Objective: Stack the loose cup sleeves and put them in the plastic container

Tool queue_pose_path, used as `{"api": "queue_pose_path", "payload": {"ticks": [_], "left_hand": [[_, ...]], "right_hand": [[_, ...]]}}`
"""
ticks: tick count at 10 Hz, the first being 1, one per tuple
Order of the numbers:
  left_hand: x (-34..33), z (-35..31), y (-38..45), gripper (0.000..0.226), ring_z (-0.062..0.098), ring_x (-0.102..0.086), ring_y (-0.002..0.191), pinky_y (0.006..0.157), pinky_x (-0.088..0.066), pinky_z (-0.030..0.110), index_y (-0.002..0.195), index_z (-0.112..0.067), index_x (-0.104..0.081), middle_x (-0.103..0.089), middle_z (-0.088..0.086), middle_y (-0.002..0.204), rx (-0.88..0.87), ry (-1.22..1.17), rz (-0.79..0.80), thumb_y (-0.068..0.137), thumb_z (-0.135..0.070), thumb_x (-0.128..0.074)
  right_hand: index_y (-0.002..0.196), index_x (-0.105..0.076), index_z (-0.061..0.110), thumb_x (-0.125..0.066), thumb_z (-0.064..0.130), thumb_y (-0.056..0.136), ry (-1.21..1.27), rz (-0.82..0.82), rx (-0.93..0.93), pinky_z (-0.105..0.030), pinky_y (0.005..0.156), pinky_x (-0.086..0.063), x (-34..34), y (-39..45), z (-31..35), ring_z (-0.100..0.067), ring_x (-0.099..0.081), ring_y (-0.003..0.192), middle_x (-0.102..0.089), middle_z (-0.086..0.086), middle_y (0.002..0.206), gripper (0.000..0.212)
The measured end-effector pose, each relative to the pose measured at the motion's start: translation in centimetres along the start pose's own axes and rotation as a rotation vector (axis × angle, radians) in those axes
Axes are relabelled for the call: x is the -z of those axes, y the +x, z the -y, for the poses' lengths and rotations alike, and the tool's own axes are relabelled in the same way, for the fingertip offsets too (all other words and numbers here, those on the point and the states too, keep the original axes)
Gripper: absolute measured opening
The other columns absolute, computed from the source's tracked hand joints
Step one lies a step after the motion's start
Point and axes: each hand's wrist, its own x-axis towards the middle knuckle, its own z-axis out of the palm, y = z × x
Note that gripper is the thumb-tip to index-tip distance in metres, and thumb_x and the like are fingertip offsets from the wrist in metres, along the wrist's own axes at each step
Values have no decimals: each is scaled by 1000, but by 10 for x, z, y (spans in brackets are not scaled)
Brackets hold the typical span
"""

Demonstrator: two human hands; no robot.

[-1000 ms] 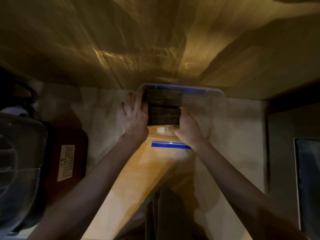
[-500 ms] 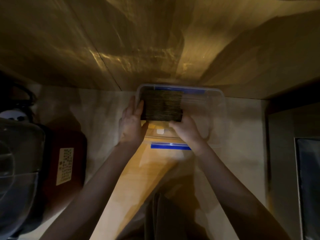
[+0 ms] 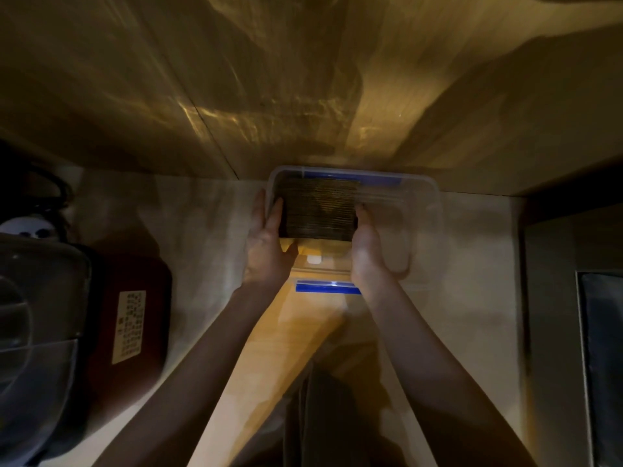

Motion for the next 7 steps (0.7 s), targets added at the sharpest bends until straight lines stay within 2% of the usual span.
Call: {"api": "queue_pose_path", "payload": {"ticks": [2, 3, 4, 5, 6, 7], "left_hand": [[-2, 3, 1, 74, 32, -20, 142, 114, -27, 41, 139, -10, -30, -19, 19, 153, -9, -1, -6, 75, -9, -66], [-3, 4, 1, 74, 32, -22, 141, 114, -28, 40, 139, -10, -30, -20, 19, 153, -9, 11, -14, 75, -10, -66], [0, 2, 0, 74, 32, -25, 140, 109, -31, 39, 141, -13, -27, -17, 16, 154, -7, 53, 12, 77, -14, -65], [5, 1, 2, 80, 29, -22, 141, 109, -30, 37, 143, -16, -19, -8, 12, 156, 15, 71, 81, 77, -16, -65], [14, -2, 0, 92, 30, -27, 138, 105, -38, 40, 144, -17, -12, -5, 12, 156, 23, 155, 187, 73, -15, -69], [28, -9, 6, 85, 35, -31, 134, 104, -38, 42, 142, -15, -20, -15, 18, 152, 43, 201, 219, 73, -18, -69]], "right_hand": [[139, -36, 18, -27, 50, 95, 11, 4, -34, -37, 112, -22, 1, 5, -1, -24, -37, 133, -42, -8, 146, 55], [142, -30, 22, -28, 54, 93, -47, 38, -46, -39, 116, -17, 3, 9, -1, -24, -32, 137, -36, -7, 149, 58], [137, -39, 21, -31, 55, 91, -45, 50, -56, -48, 115, -23, 7, 9, 0, -26, -42, 130, -47, -10, 141, 58], [126, -49, 20, -34, 49, 93, -87, 21, -21, -47, 105, -37, 13, 4, 5, -26, -53, 115, -58, -10, 127, 46], [96, -57, 26, -46, 32, 92, -215, -1, 80, -37, 89, -47, 20, -13, 14, -20, -58, 98, -62, -7, 113, 13], [85, -56, 22, -46, 19, 93, -230, -22, 205, -28, 83, -47, 33, -26, 26, -16, -60, 91, -61, -5, 104, 13]]}}
